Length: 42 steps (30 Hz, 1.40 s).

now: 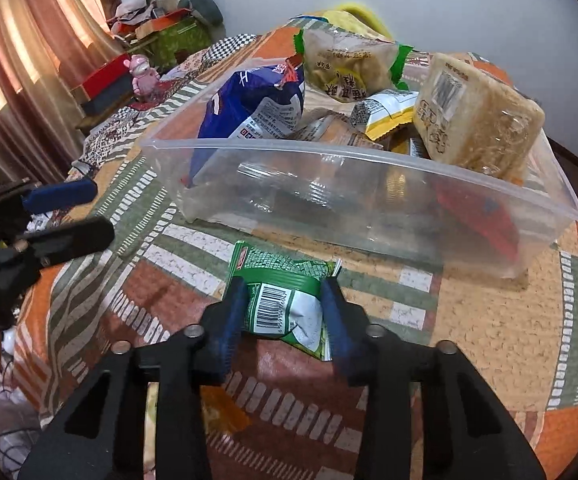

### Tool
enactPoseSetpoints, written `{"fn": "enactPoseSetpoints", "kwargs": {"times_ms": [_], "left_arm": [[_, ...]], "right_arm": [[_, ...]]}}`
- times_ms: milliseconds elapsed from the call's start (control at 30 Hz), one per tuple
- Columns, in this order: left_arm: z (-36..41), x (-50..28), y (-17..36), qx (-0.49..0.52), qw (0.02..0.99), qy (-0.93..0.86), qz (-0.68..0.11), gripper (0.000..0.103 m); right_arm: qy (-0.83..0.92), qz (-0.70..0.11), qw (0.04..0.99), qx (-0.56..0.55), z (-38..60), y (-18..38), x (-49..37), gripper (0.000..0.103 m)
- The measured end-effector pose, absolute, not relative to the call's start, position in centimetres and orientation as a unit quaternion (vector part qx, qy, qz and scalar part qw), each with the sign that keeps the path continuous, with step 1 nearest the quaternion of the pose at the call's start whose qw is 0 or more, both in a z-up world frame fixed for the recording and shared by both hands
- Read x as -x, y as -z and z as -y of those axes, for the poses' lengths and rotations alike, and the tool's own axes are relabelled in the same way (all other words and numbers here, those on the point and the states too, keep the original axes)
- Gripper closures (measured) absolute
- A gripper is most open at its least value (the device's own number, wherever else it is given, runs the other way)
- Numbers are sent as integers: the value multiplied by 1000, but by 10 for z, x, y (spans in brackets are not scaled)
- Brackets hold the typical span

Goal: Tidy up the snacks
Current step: 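Grasp orange-labelled cake with left tool while right tool grasps green snack packet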

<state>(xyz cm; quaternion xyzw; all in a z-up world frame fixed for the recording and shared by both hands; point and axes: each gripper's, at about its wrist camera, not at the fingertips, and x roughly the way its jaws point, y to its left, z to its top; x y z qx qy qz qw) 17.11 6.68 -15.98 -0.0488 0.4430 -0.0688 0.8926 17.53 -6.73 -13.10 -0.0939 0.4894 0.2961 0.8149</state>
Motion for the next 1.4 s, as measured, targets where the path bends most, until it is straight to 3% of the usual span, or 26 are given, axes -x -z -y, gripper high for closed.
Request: {"fn": "enactPoseSetpoints", "kwargs": {"times_ms": [133, 200, 233, 533, 633, 700, 767, 800, 900, 1100, 1400], "left_arm": [[-55, -164, 162, 47, 888, 80, -450, 43], [-48, -161, 162, 46, 886, 86, -454, 43], [-45, -159, 162, 46, 884, 91, -456, 43], [-7, -143, 167, 50, 869, 134, -473, 43], [4, -141, 173, 47, 861, 146, -484, 43], [11, -141, 178, 41, 857, 152, -490, 43], [16, -141, 182, 33, 856, 155, -492, 43], [18, -142, 184, 29, 855, 155, -494, 46], [15, -144, 191, 25, 852, 151, -500, 68], [-12, -147, 191, 37, 864, 122, -487, 69], [-59, -166, 189, 68, 876, 78, -470, 69]], "right_arm": [[-293, -485, 820, 82, 75, 128, -169, 80], [-290, -482, 823, 73, 83, 123, -167, 99], [-288, -482, 824, 72, 87, 121, -165, 103], [-258, -469, 843, 54, 129, 98, -148, 101], [-251, -467, 846, 54, 135, 92, -143, 94], [-249, -464, 849, 53, 139, 89, -141, 79], [-245, -458, 853, 55, 139, 88, -139, 73], [-245, -458, 853, 55, 139, 87, -138, 70], [-249, -460, 851, 50, 138, 88, -140, 60], [-255, -466, 846, 46, 121, 97, -148, 35], [-266, -501, 821, 61, 78, 126, -170, 32]]}}
